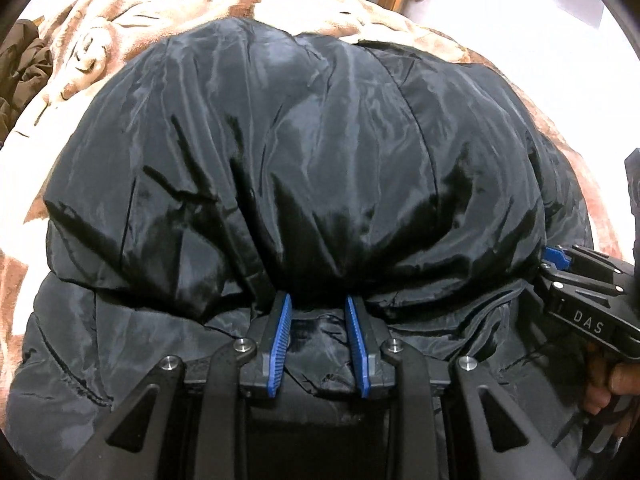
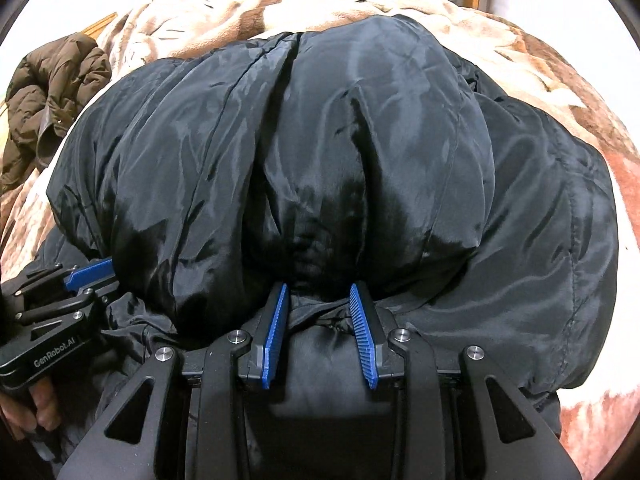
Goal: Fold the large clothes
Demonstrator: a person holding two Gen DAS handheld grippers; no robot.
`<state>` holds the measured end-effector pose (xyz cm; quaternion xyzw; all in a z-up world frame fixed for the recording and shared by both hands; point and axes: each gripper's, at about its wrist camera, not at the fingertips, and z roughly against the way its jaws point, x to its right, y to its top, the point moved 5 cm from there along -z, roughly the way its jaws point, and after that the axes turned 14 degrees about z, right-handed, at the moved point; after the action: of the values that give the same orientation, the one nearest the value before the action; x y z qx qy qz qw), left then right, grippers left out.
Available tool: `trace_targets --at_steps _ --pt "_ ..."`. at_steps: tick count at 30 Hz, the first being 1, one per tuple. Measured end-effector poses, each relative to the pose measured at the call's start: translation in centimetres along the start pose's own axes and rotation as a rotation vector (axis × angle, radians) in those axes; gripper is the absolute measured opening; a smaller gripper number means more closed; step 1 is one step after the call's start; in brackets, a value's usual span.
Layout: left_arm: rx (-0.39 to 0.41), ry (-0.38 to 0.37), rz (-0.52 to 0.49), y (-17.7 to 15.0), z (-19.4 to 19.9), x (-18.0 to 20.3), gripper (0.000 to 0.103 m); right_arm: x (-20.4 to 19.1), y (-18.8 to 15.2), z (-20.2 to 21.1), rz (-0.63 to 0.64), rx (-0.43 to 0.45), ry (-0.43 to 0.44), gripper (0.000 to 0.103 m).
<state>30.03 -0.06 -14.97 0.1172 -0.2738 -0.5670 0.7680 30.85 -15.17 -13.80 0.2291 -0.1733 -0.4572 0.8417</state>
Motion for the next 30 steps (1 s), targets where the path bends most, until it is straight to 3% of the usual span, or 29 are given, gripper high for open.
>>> trace_targets --at_steps 3,6,8,11,12,15,18,21,24,30 --pt "0.003 0.021 -0.027 -0.1 1.3 0.4 0.030 0.1 0.0 0.9 -0.002 -0.002 0.020 0.032" --pt "0.012 -0.024 -0.026 0.3 4.1 1.0 0.030 0.4 0.0 2.5 0.011 0.001 0.028 0.033" --pt "0.053 -0.058 -0.021 1.2 6.3 1.1 0.030 0.7 0.3 4.4 0.023 0.030 0.010 0.034" --pt "0.143 -0.089 -0.014 4.3 8.8 0.8 0.044 1.6 2.1 8.0 0.026 0.130 -0.008 0.034" --pt "0.173 -0.082 -0.013 5.9 9.0 0.6 0.045 1.8 2.7 8.5 0.021 0.150 -0.013 0.034" --pt "0.208 -0.038 0.008 9.6 7.5 -0.9 0.045 2.8 5.3 8.8 0.001 0.205 -0.023 0.034" --pt "0.150 -0.019 0.083 11.7 4.1 -3.1 0.044 4.2 6.9 5.6 -0.043 0.168 -0.005 0.034" --pt "0.084 -0.008 0.105 9.9 0.8 -4.6 0.044 5.5 6.1 1.7 -0.055 0.085 -0.025 0.034" --pt "0.094 -0.016 0.084 8.5 -0.2 -4.4 0.045 6.6 4.6 0.1 -0.090 0.066 -0.007 0.032" --pt "0.088 -0.014 0.074 9.3 1.6 -3.9 0.043 7.2 4.9 1.3 -0.104 0.049 -0.004 0.032"
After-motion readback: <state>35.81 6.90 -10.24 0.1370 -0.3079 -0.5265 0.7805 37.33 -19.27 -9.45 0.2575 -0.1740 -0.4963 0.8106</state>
